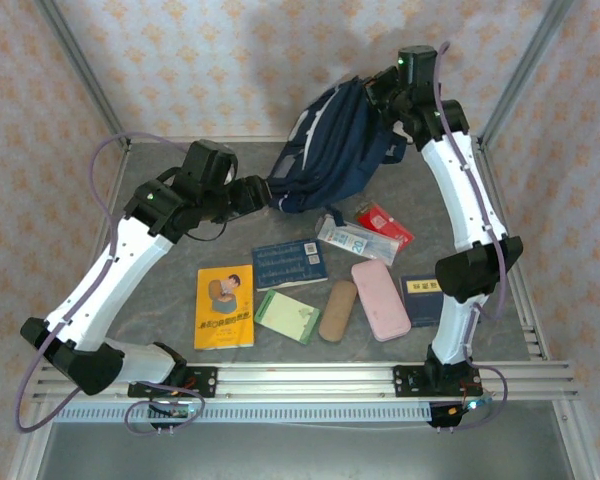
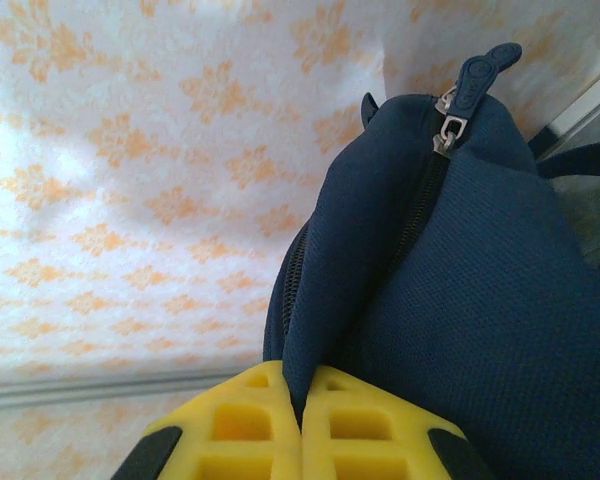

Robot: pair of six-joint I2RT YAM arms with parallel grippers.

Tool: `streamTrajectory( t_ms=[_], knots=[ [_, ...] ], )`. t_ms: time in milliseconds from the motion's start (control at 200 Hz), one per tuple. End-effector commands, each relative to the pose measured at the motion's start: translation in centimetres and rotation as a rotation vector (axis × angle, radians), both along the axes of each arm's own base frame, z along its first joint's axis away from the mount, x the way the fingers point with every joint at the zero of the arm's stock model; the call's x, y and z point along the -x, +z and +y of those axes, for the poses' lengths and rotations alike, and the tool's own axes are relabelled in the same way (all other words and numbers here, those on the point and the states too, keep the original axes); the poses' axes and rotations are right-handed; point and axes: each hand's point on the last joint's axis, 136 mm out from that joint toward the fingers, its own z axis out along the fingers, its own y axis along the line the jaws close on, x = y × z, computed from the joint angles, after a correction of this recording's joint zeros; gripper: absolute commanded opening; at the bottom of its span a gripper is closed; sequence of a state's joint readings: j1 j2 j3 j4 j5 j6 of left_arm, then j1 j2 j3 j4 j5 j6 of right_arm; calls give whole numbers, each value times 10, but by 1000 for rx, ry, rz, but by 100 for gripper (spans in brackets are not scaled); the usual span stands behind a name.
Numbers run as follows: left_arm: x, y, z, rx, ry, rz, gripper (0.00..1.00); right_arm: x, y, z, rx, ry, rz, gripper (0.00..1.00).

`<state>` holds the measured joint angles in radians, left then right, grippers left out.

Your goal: Pack the student bag

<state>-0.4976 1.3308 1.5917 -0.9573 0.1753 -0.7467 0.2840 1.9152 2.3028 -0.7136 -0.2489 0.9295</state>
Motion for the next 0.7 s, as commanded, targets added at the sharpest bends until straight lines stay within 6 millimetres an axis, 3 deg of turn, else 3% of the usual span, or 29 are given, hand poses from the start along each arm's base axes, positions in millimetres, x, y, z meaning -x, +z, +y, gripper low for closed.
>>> streamTrajectory(
  t_ms=[0, 95, 225, 380, 555, 696],
  knots=[
    [6, 9, -5, 58, 15, -4, 60, 13, 50, -37, 78, -154, -109, 0],
    [6, 18, -33, 139, -30, -6, 62, 36, 31, -63, 156, -305, 3, 0],
    [1, 33, -65, 233, -19, 5, 70, 69, -14, -86, 178, -460, 213, 0],
    [-10, 45, -92, 235, 28, 82, 76, 97, -54, -74, 139, -489, 370, 0],
    [-6, 15, -122, 358, 177, 318, 77, 111, -89, -61, -18, -522, 450, 0],
    [5, 8, -152, 512, 249, 382, 78, 114, -98, -59, -36, -548, 470, 0]
  ],
)
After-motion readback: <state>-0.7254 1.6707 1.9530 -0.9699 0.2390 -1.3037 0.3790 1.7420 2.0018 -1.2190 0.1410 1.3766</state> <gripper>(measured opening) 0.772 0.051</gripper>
